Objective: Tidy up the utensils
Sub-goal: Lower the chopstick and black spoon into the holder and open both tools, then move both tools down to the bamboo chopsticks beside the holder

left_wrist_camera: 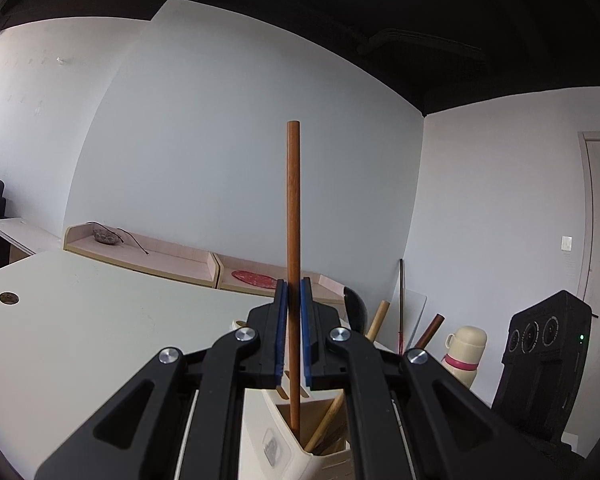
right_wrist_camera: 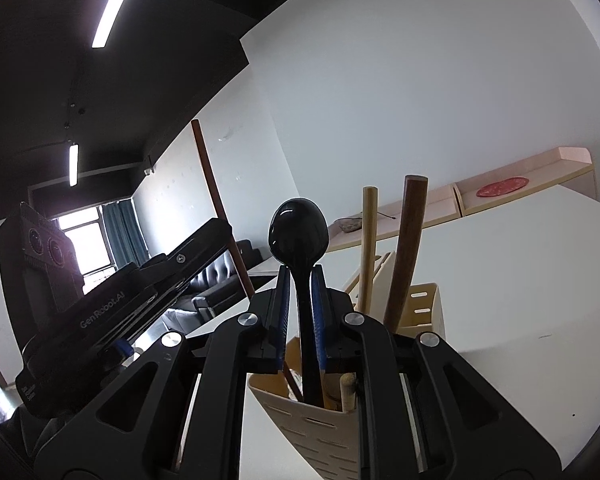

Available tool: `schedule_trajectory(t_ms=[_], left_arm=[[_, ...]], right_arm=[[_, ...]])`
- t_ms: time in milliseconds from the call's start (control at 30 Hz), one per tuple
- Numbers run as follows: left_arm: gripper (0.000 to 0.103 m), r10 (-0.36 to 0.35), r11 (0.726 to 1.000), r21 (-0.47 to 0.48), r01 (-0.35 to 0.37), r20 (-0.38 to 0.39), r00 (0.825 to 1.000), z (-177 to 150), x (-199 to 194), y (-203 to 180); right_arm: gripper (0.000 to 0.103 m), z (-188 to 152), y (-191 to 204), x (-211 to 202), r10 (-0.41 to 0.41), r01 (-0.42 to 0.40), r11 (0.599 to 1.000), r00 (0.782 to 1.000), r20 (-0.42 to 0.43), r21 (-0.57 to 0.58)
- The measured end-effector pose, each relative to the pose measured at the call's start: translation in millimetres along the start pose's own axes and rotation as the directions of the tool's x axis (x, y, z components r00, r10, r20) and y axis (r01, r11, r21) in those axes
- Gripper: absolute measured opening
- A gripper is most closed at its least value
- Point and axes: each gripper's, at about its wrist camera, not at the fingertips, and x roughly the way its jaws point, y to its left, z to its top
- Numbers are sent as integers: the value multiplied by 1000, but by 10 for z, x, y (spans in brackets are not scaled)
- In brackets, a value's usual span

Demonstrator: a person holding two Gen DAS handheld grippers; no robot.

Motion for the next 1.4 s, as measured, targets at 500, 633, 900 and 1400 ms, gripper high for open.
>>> schedule_trajectory(t_ms=[500,633,900,1400], left_arm=[[7,-26,996,86,39,-149,988,-38,-36,-104],[29,-27,994,101,44,-159,987,-11,-71,-96],[30,-30,993,107,45,-143,989,25,-168,-77],[33,46,980,200,19,-316,948,-16,-655,-176]], right_arm=[[12,162,48,100,2,-5,1000,993,-114,-30],[17,226,56,117,3,-5,1000,993,-117,-24],[28,334,51,-3,8,-10,1000,996,-91,-29],[33,331,428,-720,-77,44,979,984,-158,-200]])
